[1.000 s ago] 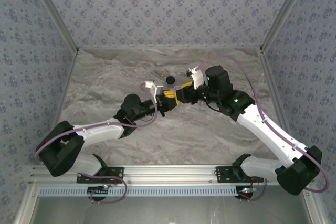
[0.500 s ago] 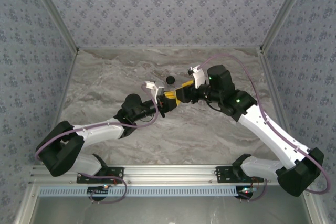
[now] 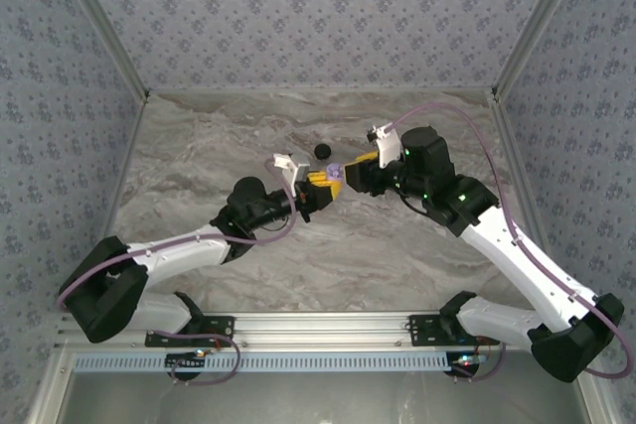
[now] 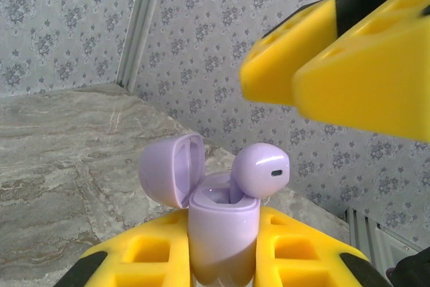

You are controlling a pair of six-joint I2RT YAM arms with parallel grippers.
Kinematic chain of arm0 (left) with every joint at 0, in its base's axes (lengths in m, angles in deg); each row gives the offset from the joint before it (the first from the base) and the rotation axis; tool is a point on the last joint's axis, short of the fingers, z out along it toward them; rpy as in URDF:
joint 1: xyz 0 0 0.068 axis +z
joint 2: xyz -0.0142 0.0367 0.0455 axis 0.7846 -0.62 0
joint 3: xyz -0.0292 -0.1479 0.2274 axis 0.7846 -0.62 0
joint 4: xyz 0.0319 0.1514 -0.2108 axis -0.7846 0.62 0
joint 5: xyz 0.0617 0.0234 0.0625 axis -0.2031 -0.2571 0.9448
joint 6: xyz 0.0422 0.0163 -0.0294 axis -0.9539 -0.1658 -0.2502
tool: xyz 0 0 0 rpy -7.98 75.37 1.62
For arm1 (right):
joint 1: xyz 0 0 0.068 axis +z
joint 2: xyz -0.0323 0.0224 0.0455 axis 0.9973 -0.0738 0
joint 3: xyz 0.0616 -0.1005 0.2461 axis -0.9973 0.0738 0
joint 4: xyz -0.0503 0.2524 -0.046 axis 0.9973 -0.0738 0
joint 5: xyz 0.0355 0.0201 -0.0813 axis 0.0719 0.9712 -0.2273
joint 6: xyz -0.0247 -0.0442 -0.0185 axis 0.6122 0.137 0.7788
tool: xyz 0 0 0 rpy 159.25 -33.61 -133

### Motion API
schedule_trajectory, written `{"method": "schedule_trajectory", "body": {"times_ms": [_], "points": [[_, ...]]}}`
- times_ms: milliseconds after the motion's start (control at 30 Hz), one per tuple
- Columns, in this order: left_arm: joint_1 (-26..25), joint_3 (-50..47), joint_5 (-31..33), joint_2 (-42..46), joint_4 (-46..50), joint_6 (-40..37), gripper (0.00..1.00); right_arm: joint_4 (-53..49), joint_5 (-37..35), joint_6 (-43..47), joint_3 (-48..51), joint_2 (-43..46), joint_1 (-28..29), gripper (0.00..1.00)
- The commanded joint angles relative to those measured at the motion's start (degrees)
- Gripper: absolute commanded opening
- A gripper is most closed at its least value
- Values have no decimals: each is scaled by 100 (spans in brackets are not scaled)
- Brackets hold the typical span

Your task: Insert wireless bluetooth earbuds into charging case

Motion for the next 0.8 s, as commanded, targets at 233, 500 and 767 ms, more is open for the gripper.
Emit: {"method": "schedule_trajectory", "body": {"times_ms": [233,500,767], "points": [[-32,216,-15,129,-45,-135,11,-167,574,55,-75,-205,-20,27],[-37,261,-129,83,-62,-126,11,-138,733,54,-116,-313,15,27],[-79,297,-178,-13,-36,-180,11,-65,782,-1,-149,-355,40,28]]}}
